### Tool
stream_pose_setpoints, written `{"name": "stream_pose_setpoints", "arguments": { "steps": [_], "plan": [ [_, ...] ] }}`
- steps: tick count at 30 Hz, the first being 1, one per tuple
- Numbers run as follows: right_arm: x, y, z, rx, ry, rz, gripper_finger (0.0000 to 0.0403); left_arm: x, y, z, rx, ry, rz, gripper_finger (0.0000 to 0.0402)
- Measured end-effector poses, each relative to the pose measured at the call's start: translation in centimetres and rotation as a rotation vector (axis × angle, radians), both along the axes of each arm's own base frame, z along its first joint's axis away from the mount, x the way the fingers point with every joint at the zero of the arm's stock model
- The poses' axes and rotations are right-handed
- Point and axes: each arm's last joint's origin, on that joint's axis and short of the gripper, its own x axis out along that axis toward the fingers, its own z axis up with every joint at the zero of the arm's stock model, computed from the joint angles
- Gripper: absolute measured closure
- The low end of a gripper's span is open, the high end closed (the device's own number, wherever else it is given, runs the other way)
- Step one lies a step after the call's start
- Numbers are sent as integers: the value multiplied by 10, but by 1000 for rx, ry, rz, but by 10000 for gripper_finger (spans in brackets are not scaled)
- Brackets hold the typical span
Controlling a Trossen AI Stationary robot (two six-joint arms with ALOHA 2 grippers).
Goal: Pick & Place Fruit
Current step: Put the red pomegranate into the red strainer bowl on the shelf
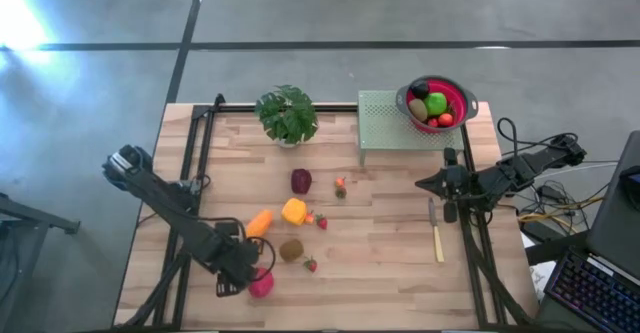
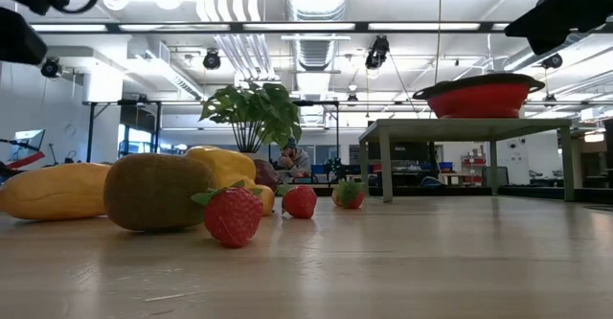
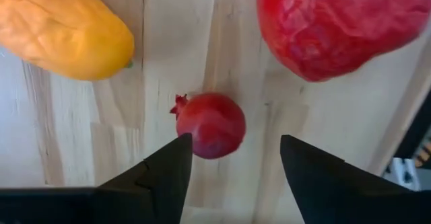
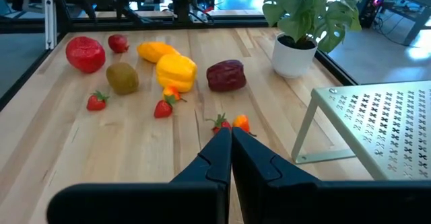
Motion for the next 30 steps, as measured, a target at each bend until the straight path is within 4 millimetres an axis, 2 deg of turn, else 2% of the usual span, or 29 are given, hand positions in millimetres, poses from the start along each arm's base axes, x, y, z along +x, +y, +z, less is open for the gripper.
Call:
{"name": "stream_pose_setpoints", "arguments": {
  "steps": [21,30],
  "plan": [
    [0,0,0,0,-1,0,394,6,-7,-42,83,105,-32,172],
    [0,0,0,0,-1,0,394,3,-4,-48,92,117,-24,172]
  ]
}}
